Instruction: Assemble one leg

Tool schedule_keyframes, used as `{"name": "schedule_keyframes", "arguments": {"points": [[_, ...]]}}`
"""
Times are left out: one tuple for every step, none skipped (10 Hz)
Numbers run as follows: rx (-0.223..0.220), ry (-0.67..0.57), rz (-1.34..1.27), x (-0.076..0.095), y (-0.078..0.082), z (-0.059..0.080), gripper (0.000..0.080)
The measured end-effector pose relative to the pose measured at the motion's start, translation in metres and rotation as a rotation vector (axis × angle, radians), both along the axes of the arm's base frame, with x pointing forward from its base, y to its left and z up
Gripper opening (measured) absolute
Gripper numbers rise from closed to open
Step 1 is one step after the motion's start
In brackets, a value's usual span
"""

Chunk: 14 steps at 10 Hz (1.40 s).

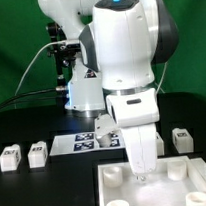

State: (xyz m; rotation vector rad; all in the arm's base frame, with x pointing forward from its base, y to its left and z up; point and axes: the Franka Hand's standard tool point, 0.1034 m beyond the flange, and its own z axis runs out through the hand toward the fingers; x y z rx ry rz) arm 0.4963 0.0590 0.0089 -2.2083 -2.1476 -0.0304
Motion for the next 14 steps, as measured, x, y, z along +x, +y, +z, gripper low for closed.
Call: {"name": "schedule_keyframes", "arguments": {"points": [[0.0, 0.0, -0.001, 0.0, 0.0, 0.0, 0.0632], [0.0, 0.0, -0.001, 0.0, 0.0, 0.0, 0.0646], [0.0, 0.0, -0.001, 0.0, -0.001, 0.0, 0.0646], [0.0, 0.0, -0.001, 0.0, -0.001, 0.0, 0.0649], [0.0, 0.0, -0.002, 0.0, -0.001, 0.0, 0.0649], [0.0, 0.0, -0.002, 0.0, -0.001, 0.0, 0.0649], [0.0, 0.0, -0.002, 0.0, -0.001, 0.0, 0.0649], [-0.001, -0.002, -0.017, 0.0, 0.0, 0.002, 0.0649], [-0.005, -0.01, -0.058, 0.0, 0.002, 0.011, 0.0649], [-0.013, -0.014, -0.128, -0.002, 0.005, 0.023, 0.0649], [-0.018, -0.024, -0.154, -0.003, 0.008, 0.035, 0.0649], [-0.021, -0.029, -0.276, -0.004, 0.015, 0.046, 0.0649], [-0.023, -0.029, -0.388, -0.006, 0.025, 0.057, 0.0649], [-0.016, -0.016, -0.595, -0.011, 0.039, 0.065, 0.0649]]}}
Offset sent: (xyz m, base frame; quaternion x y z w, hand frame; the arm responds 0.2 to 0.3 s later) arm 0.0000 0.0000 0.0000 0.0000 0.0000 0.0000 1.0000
